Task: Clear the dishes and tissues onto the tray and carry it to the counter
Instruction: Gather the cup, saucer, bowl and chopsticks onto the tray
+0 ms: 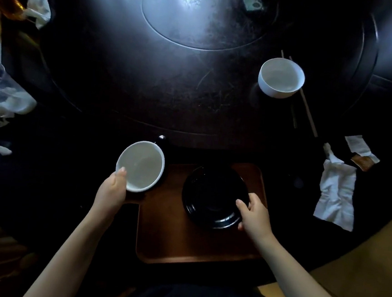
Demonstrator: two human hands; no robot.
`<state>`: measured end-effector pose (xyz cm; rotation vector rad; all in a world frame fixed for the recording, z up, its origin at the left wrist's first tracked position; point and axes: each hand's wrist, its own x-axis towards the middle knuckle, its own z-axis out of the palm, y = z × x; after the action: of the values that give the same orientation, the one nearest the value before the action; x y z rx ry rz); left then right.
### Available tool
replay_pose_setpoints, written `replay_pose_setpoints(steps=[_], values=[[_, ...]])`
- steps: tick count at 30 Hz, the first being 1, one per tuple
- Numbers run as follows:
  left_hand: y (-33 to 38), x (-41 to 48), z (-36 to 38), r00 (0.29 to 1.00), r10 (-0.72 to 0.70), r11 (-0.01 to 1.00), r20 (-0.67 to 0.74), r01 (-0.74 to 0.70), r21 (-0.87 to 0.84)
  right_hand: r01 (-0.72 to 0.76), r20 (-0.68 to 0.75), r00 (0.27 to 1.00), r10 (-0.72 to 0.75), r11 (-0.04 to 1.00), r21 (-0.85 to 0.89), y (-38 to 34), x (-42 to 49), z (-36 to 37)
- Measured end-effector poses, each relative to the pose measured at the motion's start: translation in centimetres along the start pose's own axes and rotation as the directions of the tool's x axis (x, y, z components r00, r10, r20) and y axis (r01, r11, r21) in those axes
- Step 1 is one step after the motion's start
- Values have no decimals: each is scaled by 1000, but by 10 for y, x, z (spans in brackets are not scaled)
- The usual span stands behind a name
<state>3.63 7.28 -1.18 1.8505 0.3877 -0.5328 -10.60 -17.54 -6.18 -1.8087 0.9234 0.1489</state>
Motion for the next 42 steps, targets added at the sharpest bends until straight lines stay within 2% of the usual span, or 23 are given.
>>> replay_pose_setpoints(steps=[8, 14, 19, 25, 29, 32, 37, 40, 42], values=[[-24, -9, 0, 997, -32, 996, 77, 25, 83, -8, 20, 1000, 9, 999, -44, -4, -6, 16], [-27, -10, -1, 996, 1, 993, 90, -11, 119, -63, 259, 963, 69, 998, -31, -28, -8, 43], [-22, -11, -2, 993, 48, 984, 104, -64, 164, 4, 331, 943, 34, 994, -113, -42, -3, 55], [-21, -7, 1, 978, 96, 937, 188, -153, 315, -134, 492, 863, 110, 991, 13, -53, 7, 50], [-17, -4, 12, 960, 129, 885, 247, -225, 409, -174, 494, 860, 128, 984, 47, -52, 15, 47], [-6, -3, 16, 945, 147, 877, 292, -260, 403, -186, 464, 874, 141, 981, 52, -51, 18, 46], [8, 8, 15, 923, 179, 801, 342, -338, 494, -185, 464, 875, 138, 981, 57, -52, 20, 44], [14, 14, 11, 919, 174, 650, 355, -378, 659, -241, 501, 847, 177, 968, 67, -55, 20, 40], [21, 16, 9, 919, 196, 571, 342, -391, 722, -308, 562, 800, 213, 948, 80, -59, 20, 32]])
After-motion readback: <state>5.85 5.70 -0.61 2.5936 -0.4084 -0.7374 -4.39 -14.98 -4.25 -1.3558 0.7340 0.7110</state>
